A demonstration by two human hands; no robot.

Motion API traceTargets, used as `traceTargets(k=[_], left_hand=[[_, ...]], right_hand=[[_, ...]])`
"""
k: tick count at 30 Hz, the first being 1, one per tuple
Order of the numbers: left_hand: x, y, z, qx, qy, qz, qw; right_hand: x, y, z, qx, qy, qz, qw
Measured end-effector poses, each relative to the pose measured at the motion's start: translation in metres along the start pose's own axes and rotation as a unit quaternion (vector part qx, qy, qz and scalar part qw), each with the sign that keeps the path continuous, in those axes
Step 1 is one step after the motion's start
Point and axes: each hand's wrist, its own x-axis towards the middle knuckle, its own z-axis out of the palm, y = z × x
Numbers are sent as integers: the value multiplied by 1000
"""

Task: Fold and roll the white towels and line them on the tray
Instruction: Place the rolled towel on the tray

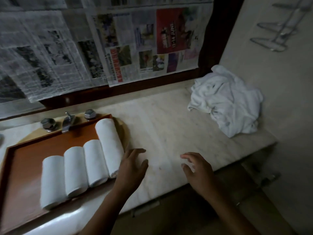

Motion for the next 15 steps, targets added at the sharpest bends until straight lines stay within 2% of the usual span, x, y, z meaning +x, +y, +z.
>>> traceTargets(k=[10,15], left_hand=[[70,80,101,-25,-59,37,997],[123,112,150,-51,-82,51,994]], right_hand=[[34,101,-79,5,123,57,991],[77,136,-122,-16,150,115,982]])
